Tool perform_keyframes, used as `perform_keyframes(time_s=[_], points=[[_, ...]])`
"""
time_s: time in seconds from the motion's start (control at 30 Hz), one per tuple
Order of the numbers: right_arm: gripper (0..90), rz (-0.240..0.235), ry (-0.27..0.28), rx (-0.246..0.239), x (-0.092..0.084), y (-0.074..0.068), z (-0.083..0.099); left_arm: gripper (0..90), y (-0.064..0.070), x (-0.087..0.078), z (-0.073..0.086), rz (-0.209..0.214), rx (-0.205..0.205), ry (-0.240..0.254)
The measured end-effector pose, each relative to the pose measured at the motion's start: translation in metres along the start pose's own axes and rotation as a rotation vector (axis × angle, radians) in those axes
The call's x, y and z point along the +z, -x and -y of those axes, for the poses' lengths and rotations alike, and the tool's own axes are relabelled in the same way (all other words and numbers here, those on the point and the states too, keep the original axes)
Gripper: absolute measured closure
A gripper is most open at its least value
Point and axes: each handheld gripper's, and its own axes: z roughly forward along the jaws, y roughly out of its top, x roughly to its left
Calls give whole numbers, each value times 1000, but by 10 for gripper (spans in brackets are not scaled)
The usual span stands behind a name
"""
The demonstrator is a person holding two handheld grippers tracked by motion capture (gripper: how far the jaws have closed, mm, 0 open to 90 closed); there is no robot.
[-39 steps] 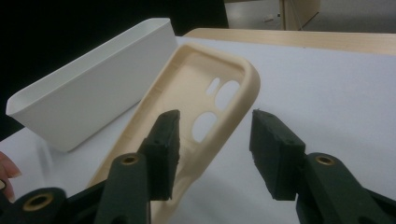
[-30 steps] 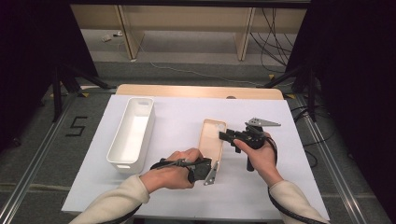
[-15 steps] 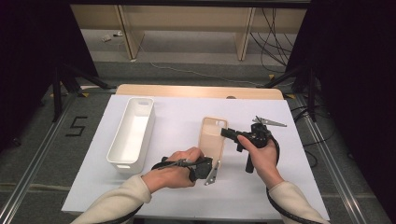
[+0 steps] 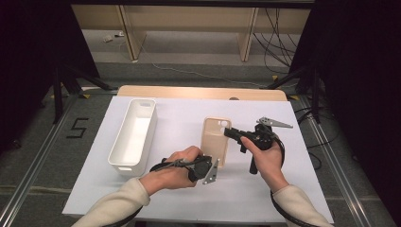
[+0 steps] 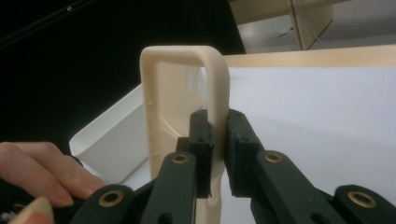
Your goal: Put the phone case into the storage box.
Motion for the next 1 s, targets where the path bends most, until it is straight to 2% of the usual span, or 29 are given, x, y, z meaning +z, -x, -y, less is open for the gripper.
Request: perform_keyframes(time_s=[0.03, 0.1, 0.17, 0.2, 0.23, 0.27, 0.3, 0.37, 0.43, 0.5, 0.6, 0.63, 0.7, 0.73, 0.83, 0.87, 0.9, 0.93, 0.97, 1.0], points=[[829, -3, 1, 12, -1, -1, 0, 755, 0, -3, 2, 0, -24, 36], [829, -4, 12, -4, -2, -1, 0, 684, 0, -9, 4, -14, -53, 82], [829, -3, 13, -9, -3, -2, -1, 592, -1, -17, 9, -44, -106, 137], [829, 6, 20, -24, -4, -2, -1, 548, 0, -20, 12, -56, -146, 168], [828, 5, 19, -17, -4, -3, -2, 498, -1, -23, 14, -58, -173, 186], [828, 11, 23, -39, -5, -2, -2, 451, 0, -25, 17, -58, -225, 211], [828, 3, 25, -29, -6, -4, -2, 396, 0, -28, 20, -66, -255, 238], [828, 6, 32, -39, -7, -5, -3, 326, -1, -33, 27, -83, -316, 269], [828, 2, 36, -47, -8, -5, -4, 279, 0, -37, 34, -104, -382, 302], [828, 0, 38, -46, -9, -7, -4, 241, 2, -40, 42, -107, -474, 347], [827, -6, 47, -56, -9, -9, -4, 209, 4, -43, 51, -104, -545, 378], [827, 5, 47, -61, -9, -9, -4, 202, 5, -44, 54, -107, -572, 388], [827, -2, 32, -58, -11, -11, -4, 201, 5, -46, 60, -121, -625, 409], [826, -1, 42, -68, -11, -11, -3, 201, 4, -48, 63, -131, -656, 424], [826, 2, 43, -83, -12, -13, -2, 220, 1, -52, 69, -160, -710, 455], [826, -5, 41, -80, -12, -14, -2, 224, 0, -53, 70, -170, -743, 463], [826, -2, 53, -101, -11, -14, -1, 229, -2, -55, 71, -173, -756, 472], [826, -4, 45, -87, -11, -16, -1, 237, -3, -55, 72, -178, -767, 482], [825, -2, 44, -100, -12, -16, -1, 247, -4, -57, 72, -185, -789, 496], [825, -6, 45, -91, -11, -18, 0, 265, -6, -57, 72, -191, -807, 504]])
